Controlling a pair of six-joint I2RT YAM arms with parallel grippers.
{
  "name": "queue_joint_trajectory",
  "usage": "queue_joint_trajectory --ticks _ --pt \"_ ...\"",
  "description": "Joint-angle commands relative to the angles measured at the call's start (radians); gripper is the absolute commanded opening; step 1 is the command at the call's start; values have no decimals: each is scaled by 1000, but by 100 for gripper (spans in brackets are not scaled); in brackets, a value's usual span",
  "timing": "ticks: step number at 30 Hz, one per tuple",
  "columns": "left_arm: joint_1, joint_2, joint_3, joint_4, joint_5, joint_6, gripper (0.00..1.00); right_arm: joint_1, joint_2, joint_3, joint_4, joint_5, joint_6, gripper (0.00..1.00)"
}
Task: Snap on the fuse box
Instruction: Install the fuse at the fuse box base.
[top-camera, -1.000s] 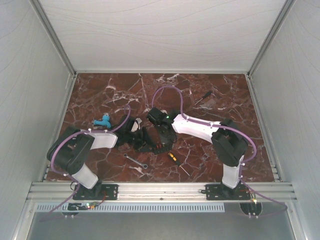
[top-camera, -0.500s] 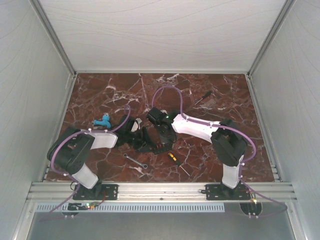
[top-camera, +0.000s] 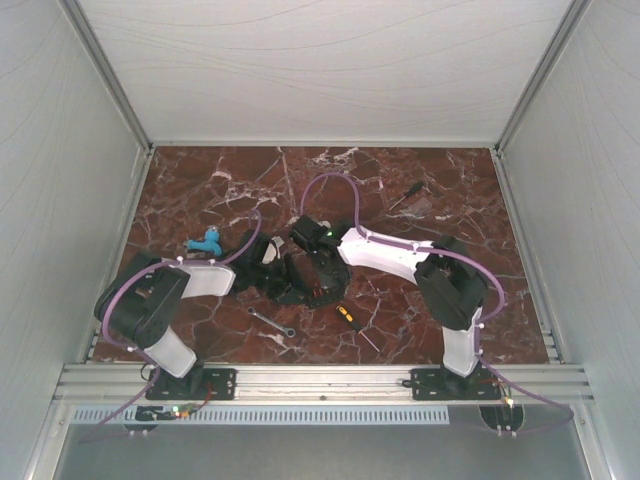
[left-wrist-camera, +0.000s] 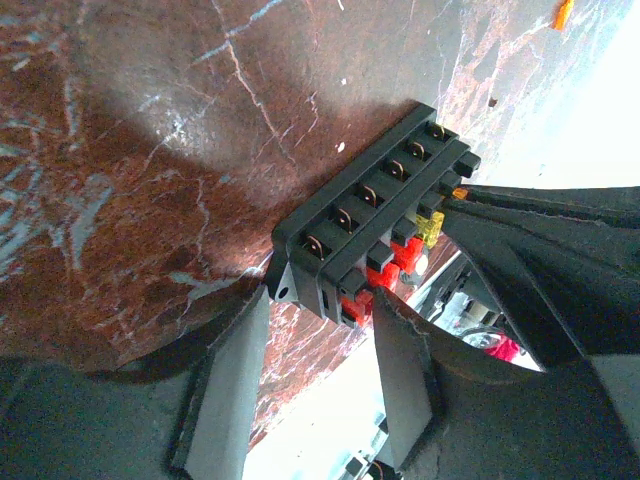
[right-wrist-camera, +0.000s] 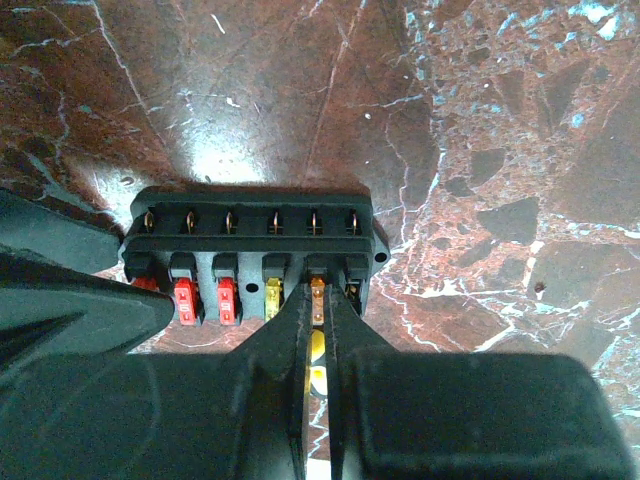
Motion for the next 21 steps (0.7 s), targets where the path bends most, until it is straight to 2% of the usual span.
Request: queue_joint_trajectory --ticks 1,9,13,16,21 --pt "-8 24 17 2 9 -5 47 9 126 -39 18 35 19 0" --pt "-14 31 30 -14 2 0 47 22 202 -13 31 49 24 0" --pt "-14 24 34 -20 -5 1 47 24 152 -30 42 54 19 0" --pt "-14 16 35 -29 -12 2 48 26 60 -34 49 42 2 8" --pt "-14 -1 34 -42 -23 7 49 25 -54 -18 41 24 -10 16"
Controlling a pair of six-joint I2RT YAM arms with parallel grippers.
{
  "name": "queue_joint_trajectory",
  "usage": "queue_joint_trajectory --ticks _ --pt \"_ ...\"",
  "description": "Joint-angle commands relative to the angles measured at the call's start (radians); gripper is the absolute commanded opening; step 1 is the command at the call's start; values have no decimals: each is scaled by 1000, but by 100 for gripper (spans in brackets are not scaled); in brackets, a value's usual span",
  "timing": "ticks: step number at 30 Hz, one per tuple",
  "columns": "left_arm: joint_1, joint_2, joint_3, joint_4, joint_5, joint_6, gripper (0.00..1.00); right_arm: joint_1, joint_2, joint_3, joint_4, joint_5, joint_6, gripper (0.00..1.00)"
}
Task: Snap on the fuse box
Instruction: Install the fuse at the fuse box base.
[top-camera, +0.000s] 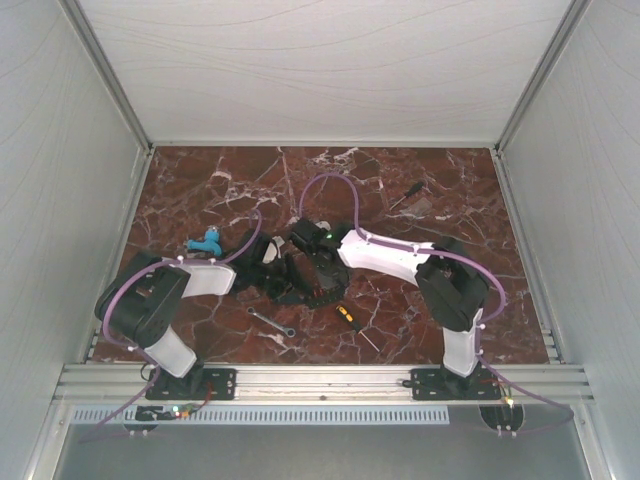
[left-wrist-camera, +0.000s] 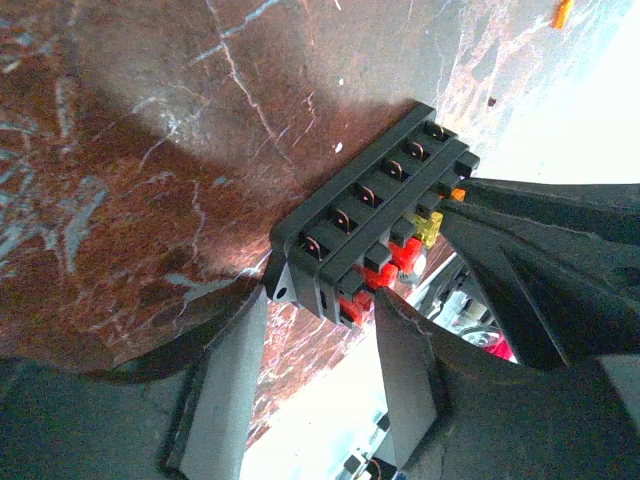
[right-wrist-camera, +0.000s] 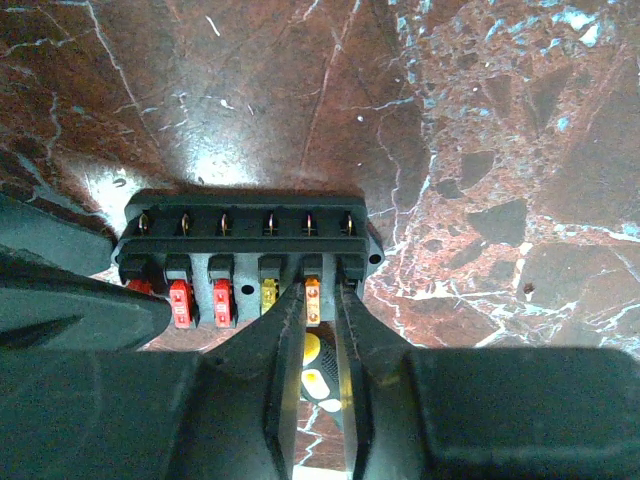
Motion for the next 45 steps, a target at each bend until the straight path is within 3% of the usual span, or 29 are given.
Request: queue_joint_trajectory --ticks 1,13,45 --pt "-14 -8 23 -32 -28 7 49 0 -59 -11 33 -17 -4 16" --pt "-13 -19 18 -42 -30 15 50 -41 -117 -37 46 -80 16 12" --pt "-13 1 15 -25 -9 13 50 -41 37 -51 -5 -134 16 0"
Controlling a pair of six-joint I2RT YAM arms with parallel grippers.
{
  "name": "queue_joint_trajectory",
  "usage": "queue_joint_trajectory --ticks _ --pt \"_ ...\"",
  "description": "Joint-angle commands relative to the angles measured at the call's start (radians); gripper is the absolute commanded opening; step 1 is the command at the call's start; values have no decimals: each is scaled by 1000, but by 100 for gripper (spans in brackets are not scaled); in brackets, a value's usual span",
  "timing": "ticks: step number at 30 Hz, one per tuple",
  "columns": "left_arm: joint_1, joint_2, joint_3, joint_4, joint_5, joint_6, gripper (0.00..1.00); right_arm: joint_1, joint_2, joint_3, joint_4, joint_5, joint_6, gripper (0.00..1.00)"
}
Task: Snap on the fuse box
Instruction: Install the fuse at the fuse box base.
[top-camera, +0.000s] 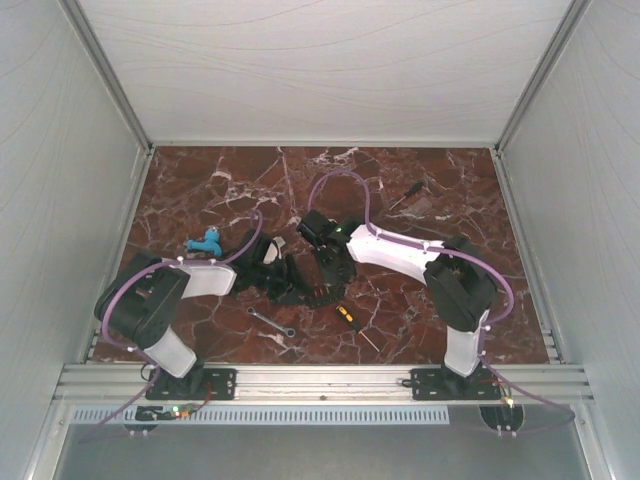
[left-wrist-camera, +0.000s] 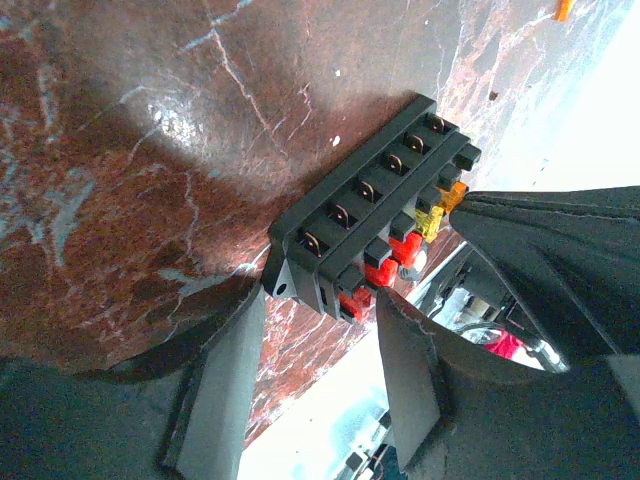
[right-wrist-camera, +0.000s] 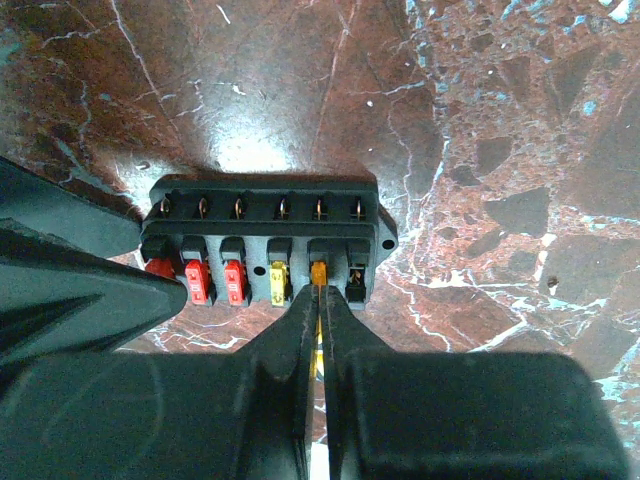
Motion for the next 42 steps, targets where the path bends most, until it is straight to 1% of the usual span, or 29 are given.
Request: queue_joint_trajectory --ticks 1,12,23,27,32,42 --pt "-6 9 15 -17 -7 10 50 14 87 -18 -20 -10 3 0" --pt "-6 17 19 -15 -4 10 49 35 201 -25 1 -42 -3 0" --pt "-6 10 13 -11 -8 7 49 53 334 -68 20 -111 -13 0" --pt "-7 9 5 -2 -8 1 49 54 348 -114 23 -128 -9 0" --pt "-6 3 0 3 -5 -1 49 43 342 -182 20 -103 0 0" --pt "-5 -13 -10 5 -9 -1 49 26 316 -251 -48 -52 -8 0"
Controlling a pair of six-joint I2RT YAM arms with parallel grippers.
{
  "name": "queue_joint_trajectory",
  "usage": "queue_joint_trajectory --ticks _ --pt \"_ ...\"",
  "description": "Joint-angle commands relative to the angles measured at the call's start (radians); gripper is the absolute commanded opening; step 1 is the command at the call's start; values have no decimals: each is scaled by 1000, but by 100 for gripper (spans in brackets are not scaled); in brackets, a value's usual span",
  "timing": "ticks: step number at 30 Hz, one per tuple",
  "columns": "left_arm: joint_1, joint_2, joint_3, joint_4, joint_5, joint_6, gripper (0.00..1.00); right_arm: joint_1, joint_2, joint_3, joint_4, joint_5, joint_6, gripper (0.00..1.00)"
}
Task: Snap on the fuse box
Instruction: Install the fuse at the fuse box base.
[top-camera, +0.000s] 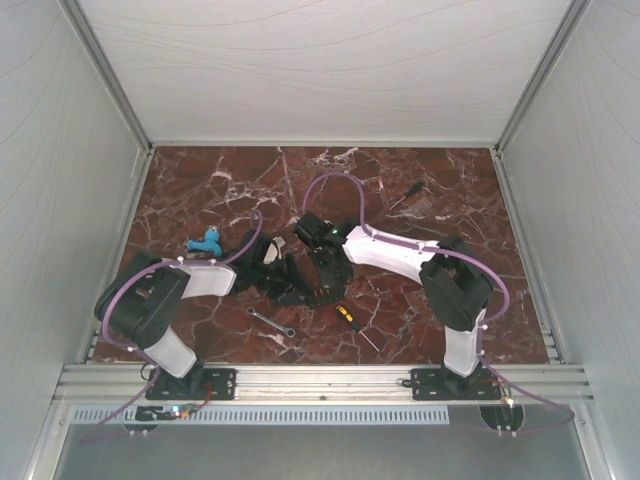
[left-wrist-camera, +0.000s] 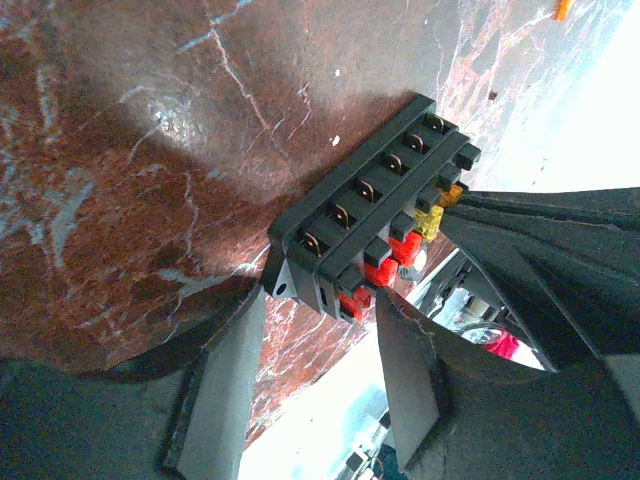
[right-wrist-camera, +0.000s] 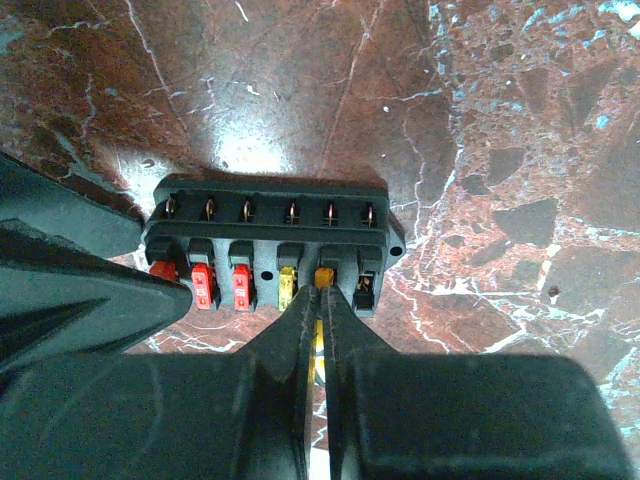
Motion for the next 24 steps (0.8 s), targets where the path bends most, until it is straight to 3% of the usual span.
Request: queue_joint_trajectory --ticks 1,12,24 --pt "-5 -15 -8 -2 -9 2 49 6 237 -264 -35 -45 28 0" --pt "-5 -47 -12 -8 -17 8 49 7 0 -33 -36 13 -29 0" --pt "-5 -67 -7 -19 -20 23 51 3 -28 145 -34 -18 -51 0"
